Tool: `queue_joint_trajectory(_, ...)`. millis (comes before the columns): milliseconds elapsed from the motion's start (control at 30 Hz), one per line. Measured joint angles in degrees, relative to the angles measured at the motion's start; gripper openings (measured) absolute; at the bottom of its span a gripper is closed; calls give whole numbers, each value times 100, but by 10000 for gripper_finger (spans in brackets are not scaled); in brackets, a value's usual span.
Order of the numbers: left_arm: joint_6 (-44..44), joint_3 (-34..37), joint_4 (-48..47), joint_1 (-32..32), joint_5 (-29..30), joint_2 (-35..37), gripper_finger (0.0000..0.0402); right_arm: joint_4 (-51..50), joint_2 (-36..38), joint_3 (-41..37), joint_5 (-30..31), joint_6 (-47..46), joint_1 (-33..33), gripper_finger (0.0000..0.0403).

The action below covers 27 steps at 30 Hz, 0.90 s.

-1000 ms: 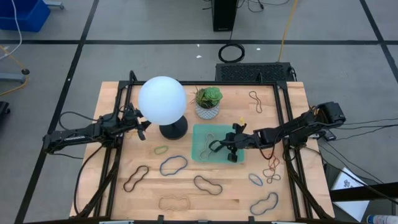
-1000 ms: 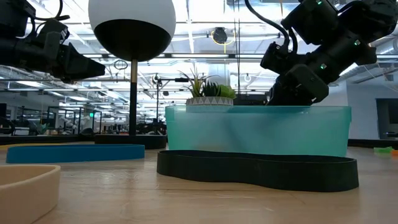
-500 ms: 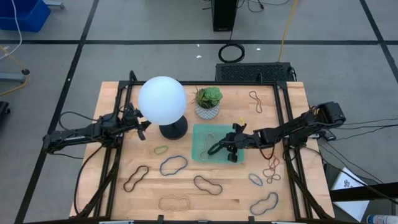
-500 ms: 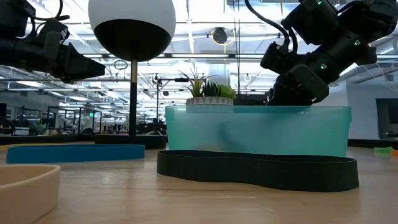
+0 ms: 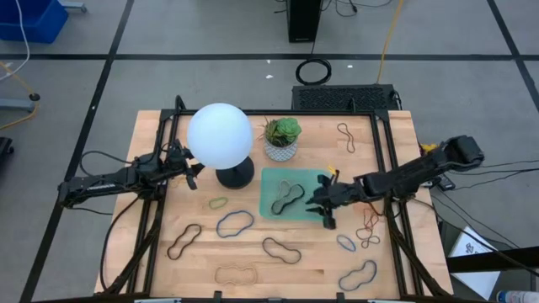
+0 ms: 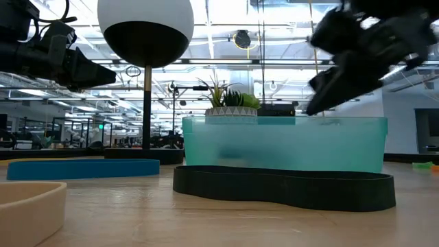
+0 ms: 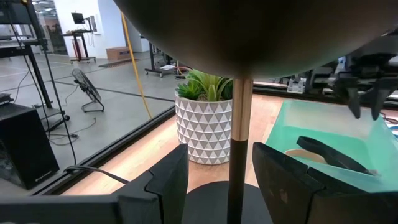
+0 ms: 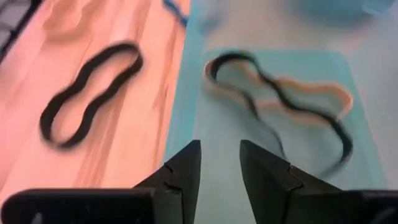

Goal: Pick and place rubber bands into bin
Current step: Put the top right blue rubber band into the blue bin

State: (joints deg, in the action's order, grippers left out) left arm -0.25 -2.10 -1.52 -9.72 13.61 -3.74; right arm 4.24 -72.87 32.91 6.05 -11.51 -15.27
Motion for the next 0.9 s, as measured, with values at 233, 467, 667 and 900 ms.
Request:
queue_joint_trajectory(233, 1, 1, 0, -1, 0, 1, 186, -1557, 727, 0, 613, -1041, -1065, 105)
queue_joint_trajectory(467, 1, 1, 0, -1, 0, -1, 186, -1866, 745, 102, 1060, -1732, -2079, 107)
queue_joint_trajectory(667, 0, 1, 0, 0, 1, 0, 186, -2966, 459, 476, 1172, -2686, -2512, 103)
queue_joint_trajectory(900, 0, 1, 2, -1, 0, 1, 186, -3096, -76, 507, 618, -3718, -2751, 106)
